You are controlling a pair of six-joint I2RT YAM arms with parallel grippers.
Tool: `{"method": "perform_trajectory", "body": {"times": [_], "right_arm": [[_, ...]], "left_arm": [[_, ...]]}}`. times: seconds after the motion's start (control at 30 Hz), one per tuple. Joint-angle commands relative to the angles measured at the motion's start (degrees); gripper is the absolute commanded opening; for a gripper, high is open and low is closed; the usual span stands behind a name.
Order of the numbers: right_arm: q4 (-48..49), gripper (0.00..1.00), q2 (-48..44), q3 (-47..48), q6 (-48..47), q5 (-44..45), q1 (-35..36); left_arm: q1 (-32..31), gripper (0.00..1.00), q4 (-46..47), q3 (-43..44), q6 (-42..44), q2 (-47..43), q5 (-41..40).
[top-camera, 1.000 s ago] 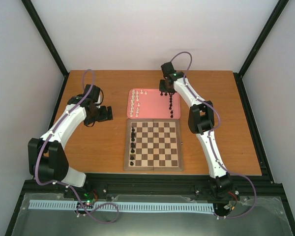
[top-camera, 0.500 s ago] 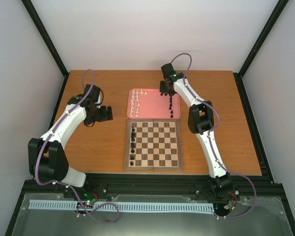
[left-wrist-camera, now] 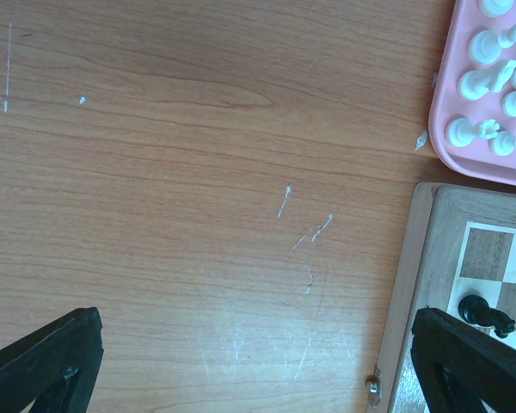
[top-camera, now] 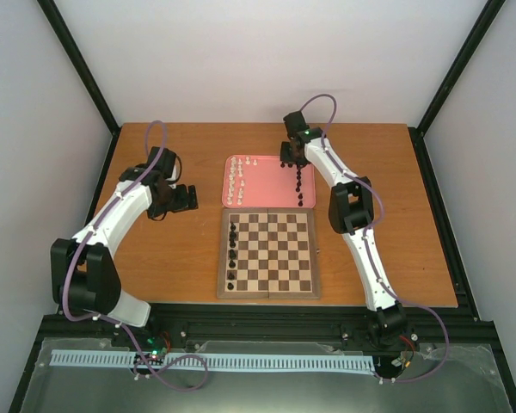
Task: Set up the chess pieces on the board
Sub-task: Pick up the chess piece from the storage box.
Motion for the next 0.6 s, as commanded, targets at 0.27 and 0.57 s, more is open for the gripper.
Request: {"method": "perform_trajectory", "body": {"times": [0.27, 0.57], "right_arm": [[0.1, 0.25, 1.8, 1.8, 0.5, -1.2, -0.4], [-0.2, 0.13, 1.4, 1.9, 0.5, -1.5, -0.4]], "left_arm": [[0.2, 1.00, 1.2, 2.4, -0.2, 1.0, 0.2], [0.2, 1.00, 1.1, 2.6, 0.2, 1.2, 0.3]]}}
